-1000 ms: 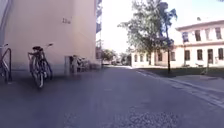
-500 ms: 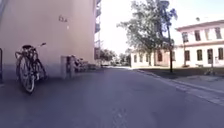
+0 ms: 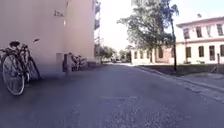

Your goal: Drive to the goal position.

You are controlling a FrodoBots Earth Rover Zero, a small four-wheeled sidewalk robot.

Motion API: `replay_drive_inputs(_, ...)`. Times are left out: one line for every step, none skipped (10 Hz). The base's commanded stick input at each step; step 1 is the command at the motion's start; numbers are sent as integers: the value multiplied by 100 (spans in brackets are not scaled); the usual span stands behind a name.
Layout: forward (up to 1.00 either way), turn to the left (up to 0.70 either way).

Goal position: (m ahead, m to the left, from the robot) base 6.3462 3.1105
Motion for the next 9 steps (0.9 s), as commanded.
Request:
replay_drive_inputs(70, -9)
replay_drive_inputs(70, -12)
replay_drive_inputs(70, -9)
replay_drive_inputs(70, 0)
replay_drive_inputs(70, 0)
replay_drive_inputs(70, 0)
replay_drive_inputs(70, 0)
replay_drive_inputs(70, 0)
replay_drive_inputs(70, 0)
